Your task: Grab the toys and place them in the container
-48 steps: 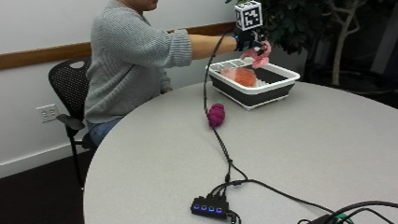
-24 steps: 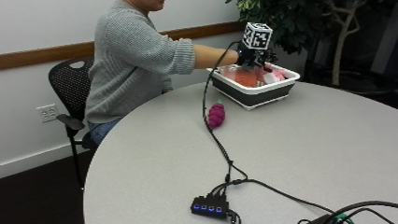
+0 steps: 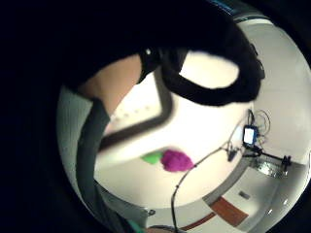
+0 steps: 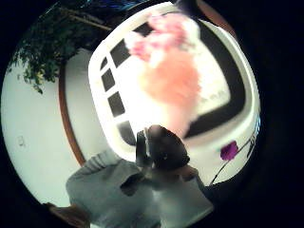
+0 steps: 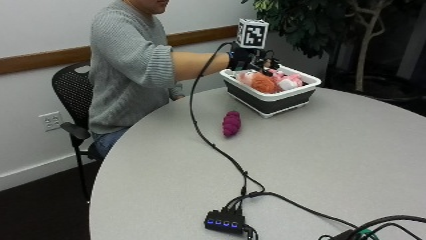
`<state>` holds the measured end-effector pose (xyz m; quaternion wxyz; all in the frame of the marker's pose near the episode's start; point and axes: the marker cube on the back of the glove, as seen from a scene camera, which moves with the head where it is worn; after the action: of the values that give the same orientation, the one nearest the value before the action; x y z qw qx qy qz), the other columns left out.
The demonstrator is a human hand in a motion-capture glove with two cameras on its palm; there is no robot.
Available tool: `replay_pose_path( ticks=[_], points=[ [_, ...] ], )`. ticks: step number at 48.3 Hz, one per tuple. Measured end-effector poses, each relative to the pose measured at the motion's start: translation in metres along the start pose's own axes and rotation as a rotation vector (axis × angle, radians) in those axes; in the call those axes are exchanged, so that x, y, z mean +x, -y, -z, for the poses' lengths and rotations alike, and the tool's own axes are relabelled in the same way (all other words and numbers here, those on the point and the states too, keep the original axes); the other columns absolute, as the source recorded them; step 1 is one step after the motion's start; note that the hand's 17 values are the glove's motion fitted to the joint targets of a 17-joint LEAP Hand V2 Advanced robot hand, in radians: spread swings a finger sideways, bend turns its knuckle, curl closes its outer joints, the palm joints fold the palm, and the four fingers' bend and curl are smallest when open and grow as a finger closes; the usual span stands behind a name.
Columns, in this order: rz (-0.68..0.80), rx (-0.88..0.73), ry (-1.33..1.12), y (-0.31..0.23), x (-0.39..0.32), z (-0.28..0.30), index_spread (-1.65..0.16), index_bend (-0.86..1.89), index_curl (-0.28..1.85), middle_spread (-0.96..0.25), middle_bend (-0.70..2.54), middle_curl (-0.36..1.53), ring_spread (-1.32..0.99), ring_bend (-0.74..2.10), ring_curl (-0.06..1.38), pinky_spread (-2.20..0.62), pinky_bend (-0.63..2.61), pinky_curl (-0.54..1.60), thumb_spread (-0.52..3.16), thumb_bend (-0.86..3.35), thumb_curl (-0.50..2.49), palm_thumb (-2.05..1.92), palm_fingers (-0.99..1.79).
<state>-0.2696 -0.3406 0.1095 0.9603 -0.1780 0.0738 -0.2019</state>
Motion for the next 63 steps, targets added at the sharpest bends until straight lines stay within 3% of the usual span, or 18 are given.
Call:
replay_pose_path(
  ticks=[7, 13, 21, 36, 46, 53, 63],
  points=[
    [-0.143, 0.029, -0.074, -0.069, 0.088, 0.004, -0.38, 0.19, 0.51, -0.14, 0.14, 0.24, -0.08, 0.19, 0.29, 0.08, 1.06, 0.35, 1.26, -0.02, 0.4, 0.0, -0.08],
    [-0.173, 0.031, -0.046, -0.096, 0.112, -0.003, -0.38, 0.2, 0.51, -0.15, 0.15, 0.24, -0.08, 0.19, 0.29, 0.08, 1.03, 0.34, 1.28, -0.01, 0.38, 0.0, -0.05],
    [-0.237, 0.014, -0.002, -0.111, 0.12, -0.034, -0.38, 0.2, 0.5, -0.15, 0.16, 0.25, -0.09, 0.19, 0.29, 0.08, 1.0, 0.33, 1.29, -0.01, 0.37, 0.01, -0.03],
    [-0.289, -0.143, 0.144, -0.115, 0.123, -0.149, -0.39, 0.17, 0.48, -0.19, 0.23, 0.3, -0.1, 0.19, 0.29, 0.08, 0.98, 0.32, 1.32, 0.0, 0.36, 0.07, 0.02],
    [-0.313, -0.109, 0.163, -0.111, 0.12, -0.167, -0.37, 0.12, 0.41, -0.24, 0.42, 0.37, -0.14, 0.22, 0.3, 0.08, 0.93, 0.31, 1.39, 0.06, 0.39, 0.21, 0.09],
    [-0.306, -0.043, 0.12, -0.107, 0.121, -0.149, -0.38, 0.17, 0.39, -0.27, 0.68, 0.45, -0.19, 0.24, 0.3, 0.07, 0.81, 0.27, 1.44, 0.09, 0.4, 0.29, 0.26],
    [-0.317, 0.209, 0.12, -0.089, 0.132, -0.035, -0.39, 0.24, 0.45, -0.29, 0.83, 0.53, -0.35, 0.54, 0.38, 0.06, 0.57, 0.21, 1.4, 0.12, 0.44, 0.4, 0.58]
  ],
)
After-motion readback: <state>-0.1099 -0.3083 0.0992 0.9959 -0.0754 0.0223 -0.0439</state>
